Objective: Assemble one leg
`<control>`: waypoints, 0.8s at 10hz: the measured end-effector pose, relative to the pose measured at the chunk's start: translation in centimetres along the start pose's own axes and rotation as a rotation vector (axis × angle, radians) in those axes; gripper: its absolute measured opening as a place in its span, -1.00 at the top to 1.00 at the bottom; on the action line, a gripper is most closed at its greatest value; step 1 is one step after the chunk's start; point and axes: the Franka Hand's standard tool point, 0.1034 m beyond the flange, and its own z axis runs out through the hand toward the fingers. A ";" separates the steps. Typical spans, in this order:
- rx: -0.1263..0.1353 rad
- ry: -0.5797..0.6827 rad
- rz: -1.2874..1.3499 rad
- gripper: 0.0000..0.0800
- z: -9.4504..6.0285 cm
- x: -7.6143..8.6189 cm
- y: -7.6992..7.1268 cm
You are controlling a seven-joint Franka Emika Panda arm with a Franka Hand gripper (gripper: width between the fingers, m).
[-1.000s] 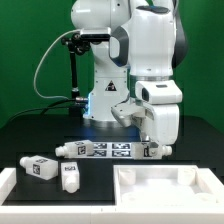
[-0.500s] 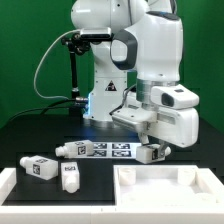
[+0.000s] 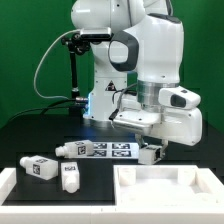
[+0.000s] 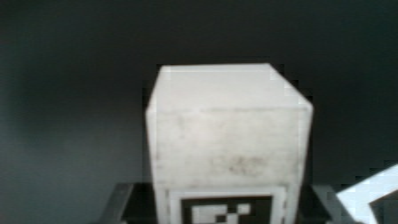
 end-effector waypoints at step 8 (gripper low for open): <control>0.017 -0.007 -0.021 -0.62 -0.8 -0.3 -0.7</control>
Offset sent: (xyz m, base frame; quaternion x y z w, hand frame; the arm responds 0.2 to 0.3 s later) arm 0.0000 0.0000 0.0000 0.0000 0.0000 0.0000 1.0000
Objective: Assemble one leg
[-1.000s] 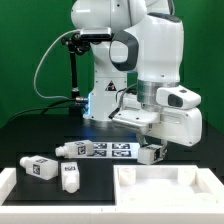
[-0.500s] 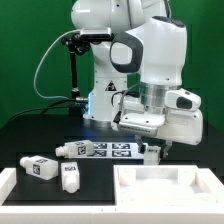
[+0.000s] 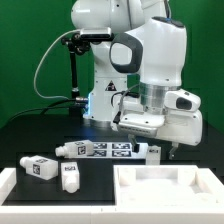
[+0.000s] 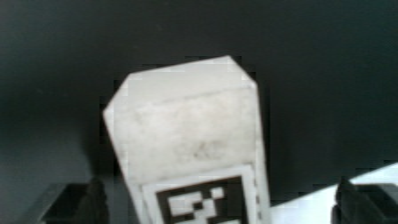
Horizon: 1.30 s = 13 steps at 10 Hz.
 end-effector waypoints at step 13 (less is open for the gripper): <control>-0.021 -0.021 1.325 -0.62 -3.0 -3.4 2.8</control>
Offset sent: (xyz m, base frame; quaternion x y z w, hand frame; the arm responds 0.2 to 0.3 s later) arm 0.0243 0.0046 0.0239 -0.0042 -0.0098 0.2855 0.9583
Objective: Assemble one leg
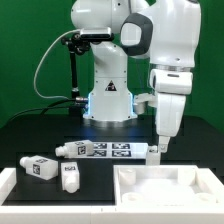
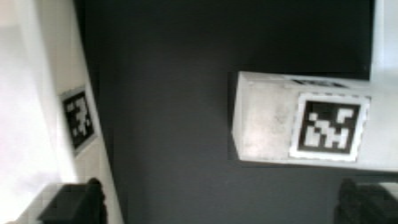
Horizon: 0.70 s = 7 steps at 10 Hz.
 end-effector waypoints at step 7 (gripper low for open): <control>0.031 0.083 0.962 -0.62 -1.2 -1.3 0.8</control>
Offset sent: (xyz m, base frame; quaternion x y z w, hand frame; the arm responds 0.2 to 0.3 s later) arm -0.0133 -0.0349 0.0122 -0.0228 -0.0079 0.5848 0.8108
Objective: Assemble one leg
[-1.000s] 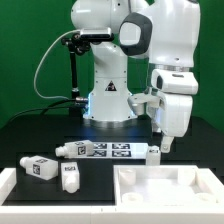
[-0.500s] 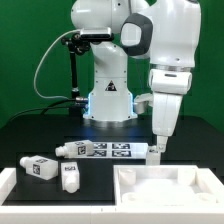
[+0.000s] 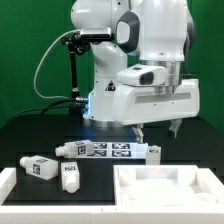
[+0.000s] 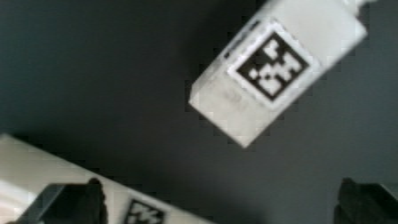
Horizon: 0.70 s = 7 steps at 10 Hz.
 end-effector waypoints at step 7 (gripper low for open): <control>0.074 -0.170 0.602 -0.62 2.2 -0.3 -0.9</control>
Offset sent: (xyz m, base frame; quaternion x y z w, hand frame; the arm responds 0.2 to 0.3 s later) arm 0.0000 0.0000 0.0000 0.0000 0.0000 0.1938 0.9810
